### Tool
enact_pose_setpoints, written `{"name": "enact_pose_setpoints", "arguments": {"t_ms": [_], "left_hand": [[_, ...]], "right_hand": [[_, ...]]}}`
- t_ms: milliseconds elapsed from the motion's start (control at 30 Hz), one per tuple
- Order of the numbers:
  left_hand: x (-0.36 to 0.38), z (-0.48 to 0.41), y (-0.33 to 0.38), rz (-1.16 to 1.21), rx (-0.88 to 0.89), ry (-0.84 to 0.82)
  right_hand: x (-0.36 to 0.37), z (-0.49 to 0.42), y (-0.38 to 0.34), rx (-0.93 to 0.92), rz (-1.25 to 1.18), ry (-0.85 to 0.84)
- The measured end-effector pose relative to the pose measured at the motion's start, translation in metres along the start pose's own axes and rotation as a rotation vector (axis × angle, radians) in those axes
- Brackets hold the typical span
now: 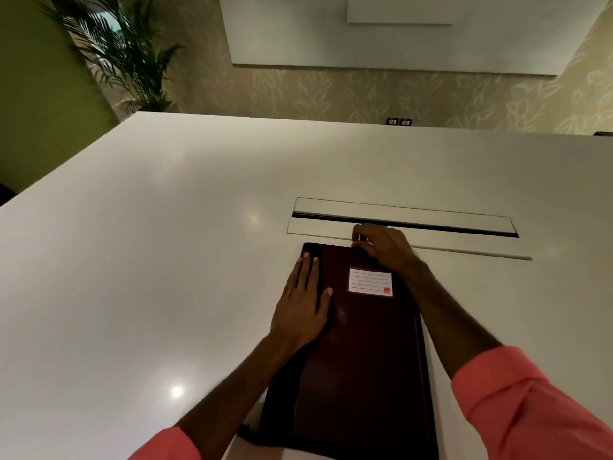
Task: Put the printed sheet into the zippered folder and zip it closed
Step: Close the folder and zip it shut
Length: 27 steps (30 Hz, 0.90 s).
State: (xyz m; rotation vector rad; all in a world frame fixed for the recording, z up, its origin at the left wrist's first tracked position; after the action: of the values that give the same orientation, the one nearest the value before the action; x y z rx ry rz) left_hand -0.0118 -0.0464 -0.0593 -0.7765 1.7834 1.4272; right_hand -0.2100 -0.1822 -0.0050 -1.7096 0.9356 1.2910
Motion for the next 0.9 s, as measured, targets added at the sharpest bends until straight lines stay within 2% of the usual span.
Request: {"name": "enact_pose_setpoints", "arguments": {"t_ms": [267,500,633,800,900], "left_hand": [[0.001,0.001,0.003,0.004,0.002,0.008],[0.001,0.003,0.000,-0.009,0.002,0.008],[0.002,0.002,0.000,-0.009,-0.002,0.010],[0.001,0.000,0.000,0.002,-0.008,0.007],[0.000,-0.002,-0.004,0.047,-0.020,0.012]], "right_hand": [[0.014,-0.029,-0.039,-0.058,-0.023,0.000],[0.027,-0.059,-0.082,-0.177,-0.018,-0.092],[0.030,-0.065,-0.085,-0.184,0.015,-0.125],[0.029,-0.064,-0.082,-0.108,-0.059,-0.089],[0.031,-0.054,-0.071,0.133,-0.285,0.006]]}}
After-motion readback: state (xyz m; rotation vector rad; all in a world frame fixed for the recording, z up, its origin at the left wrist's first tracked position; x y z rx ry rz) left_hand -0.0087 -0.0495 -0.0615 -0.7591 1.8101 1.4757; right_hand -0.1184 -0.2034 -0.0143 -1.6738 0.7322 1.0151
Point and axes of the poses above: each hand's wrist, its own z-axis away from the middle knuckle, its own x-axis out of the palm, y = z × x, the point moved 8 cm from there along -z, towards the middle knuckle, and after that the axes turned 6 degrees about z, right-handed, at the moved point
